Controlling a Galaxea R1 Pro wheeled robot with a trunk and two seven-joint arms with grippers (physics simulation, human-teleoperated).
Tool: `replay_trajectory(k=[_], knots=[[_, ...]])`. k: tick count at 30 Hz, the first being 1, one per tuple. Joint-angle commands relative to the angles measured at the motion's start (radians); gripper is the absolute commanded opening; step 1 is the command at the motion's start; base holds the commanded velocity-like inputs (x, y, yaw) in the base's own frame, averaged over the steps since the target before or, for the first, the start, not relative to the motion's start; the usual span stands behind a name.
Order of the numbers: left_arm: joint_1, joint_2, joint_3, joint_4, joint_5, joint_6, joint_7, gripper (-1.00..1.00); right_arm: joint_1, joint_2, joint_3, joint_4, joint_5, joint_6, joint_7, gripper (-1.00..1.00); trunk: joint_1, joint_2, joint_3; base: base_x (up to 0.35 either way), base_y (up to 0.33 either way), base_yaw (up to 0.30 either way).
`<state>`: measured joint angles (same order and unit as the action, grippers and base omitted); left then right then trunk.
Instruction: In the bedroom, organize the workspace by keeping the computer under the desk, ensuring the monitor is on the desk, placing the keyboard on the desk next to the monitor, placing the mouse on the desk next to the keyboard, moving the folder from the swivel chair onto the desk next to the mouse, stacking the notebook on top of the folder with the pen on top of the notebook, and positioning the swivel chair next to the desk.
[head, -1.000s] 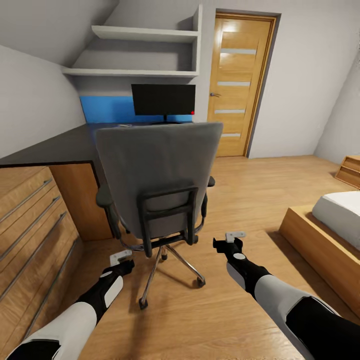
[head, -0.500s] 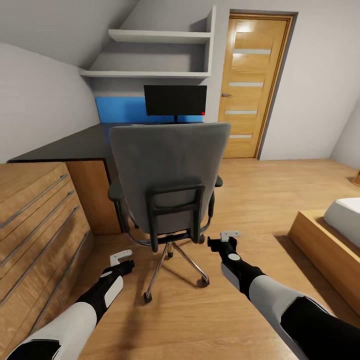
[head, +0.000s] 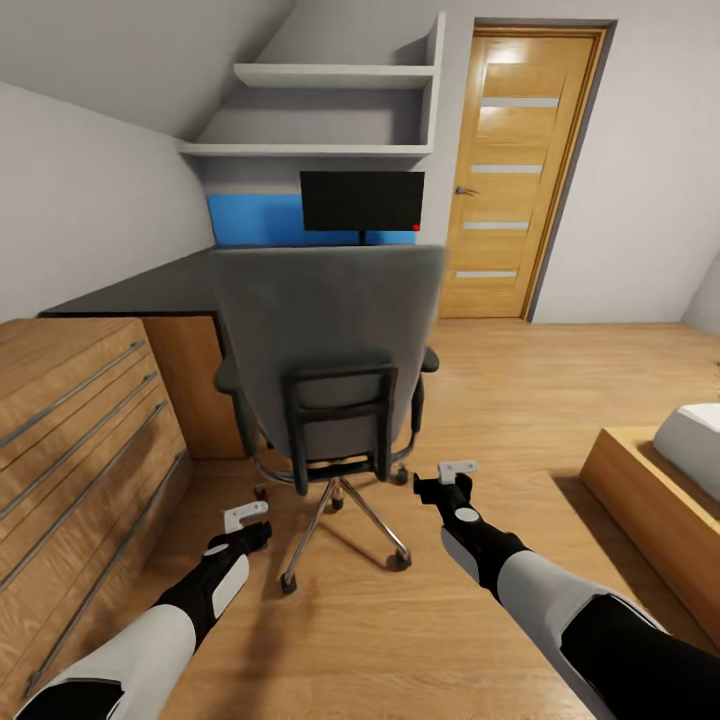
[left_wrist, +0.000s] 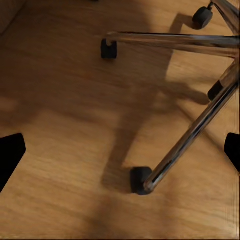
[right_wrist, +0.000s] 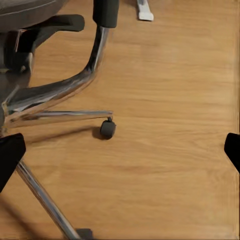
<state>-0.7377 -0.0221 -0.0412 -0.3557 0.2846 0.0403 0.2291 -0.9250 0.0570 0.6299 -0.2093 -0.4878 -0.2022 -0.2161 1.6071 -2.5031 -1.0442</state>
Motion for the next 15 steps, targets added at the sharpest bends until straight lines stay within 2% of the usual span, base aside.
replay_trajectory(k=[1, 9, 11, 14, 15], knots=[[0.000, 0.000, -0.005, -0.001, 0.002, 0.004, 0.007, 1.00, 0.000, 0.000, 0.009, 0.000, 0.004, -0.003, -0.004, 1.00, 0.000, 0.000, -0.001, -0.045, -0.310, 0.007], [0.000, -0.001, -0.011, 0.004, -0.004, 0.004, 0.006, 1.00, 0.002, 0.000, 0.010, 0.001, 0.041, -0.004, -0.005, 1.00, 0.000, 0.000, -0.001, -0.018, -0.322, 0.003], [0.000, -0.009, -0.036, 0.011, -0.021, 0.005, 0.006, 1.00, 0.004, 0.001, 0.010, 0.002, 0.048, -0.004, -0.004, 1.00, 0.000, 0.000, -0.001, -0.003, -0.320, 0.000], [0.000, -0.018, -0.050, 0.025, -0.031, 0.004, 0.006, 1.00, 0.005, 0.004, 0.012, 0.002, 0.050, -0.004, -0.004, 1.00, 0.000, 0.000, -0.001, -0.001, -0.260, 0.000], [0.000, -0.029, -0.055, 0.033, -0.035, 0.003, 0.006, 1.00, 0.007, 0.010, 0.012, 0.002, 0.051, -0.004, -0.004, 1.00, 0.000, 0.000, -0.001, -0.001, -0.140, 0.000]])
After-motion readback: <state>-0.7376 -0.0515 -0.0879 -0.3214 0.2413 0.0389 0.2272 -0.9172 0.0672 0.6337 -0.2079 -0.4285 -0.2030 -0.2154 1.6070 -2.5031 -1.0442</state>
